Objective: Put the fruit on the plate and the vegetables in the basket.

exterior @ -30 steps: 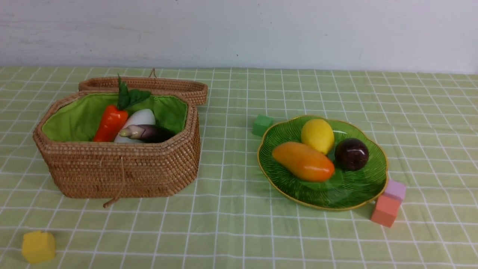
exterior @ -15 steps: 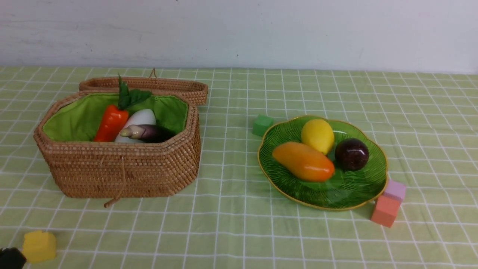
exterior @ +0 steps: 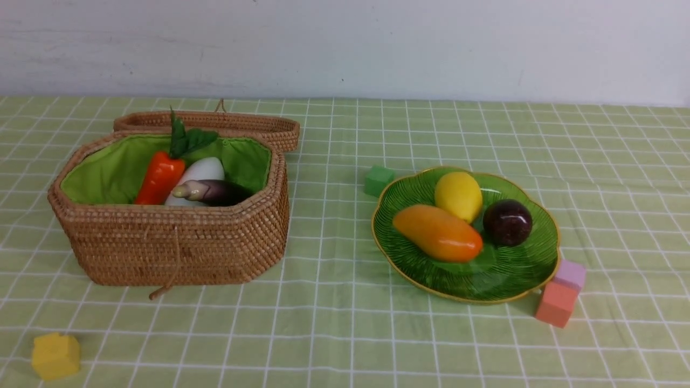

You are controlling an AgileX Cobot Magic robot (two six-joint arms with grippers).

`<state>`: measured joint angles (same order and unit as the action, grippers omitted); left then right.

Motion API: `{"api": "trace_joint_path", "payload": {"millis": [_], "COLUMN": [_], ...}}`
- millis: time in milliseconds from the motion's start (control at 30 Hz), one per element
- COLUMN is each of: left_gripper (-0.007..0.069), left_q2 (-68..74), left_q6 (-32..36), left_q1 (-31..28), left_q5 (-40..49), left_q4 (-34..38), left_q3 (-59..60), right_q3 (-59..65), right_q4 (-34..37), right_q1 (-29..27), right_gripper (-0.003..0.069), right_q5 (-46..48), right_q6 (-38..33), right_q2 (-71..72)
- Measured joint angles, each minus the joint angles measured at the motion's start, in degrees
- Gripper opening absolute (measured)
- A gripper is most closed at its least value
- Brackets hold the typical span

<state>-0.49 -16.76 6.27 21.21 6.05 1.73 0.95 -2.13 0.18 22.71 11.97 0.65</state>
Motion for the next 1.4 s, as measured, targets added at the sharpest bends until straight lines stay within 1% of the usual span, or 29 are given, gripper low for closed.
{"api": "trace_joint_path", "payload": {"millis": [1400], "left_gripper": [-0.0013], "left_q2": [0.00], "left_q6": [-0.18], "left_q1": [0.00], "left_q5": [0.00], "left_q4": [0.00], "left_q3": [0.00], "right_q3": [0.00], "right_q4": [0.00], "right_q1": [0.00], "right_gripper": [0.0037], "right_q5": [-0.06], "right_q6": [0.00], "right_q2": [0.00]}}
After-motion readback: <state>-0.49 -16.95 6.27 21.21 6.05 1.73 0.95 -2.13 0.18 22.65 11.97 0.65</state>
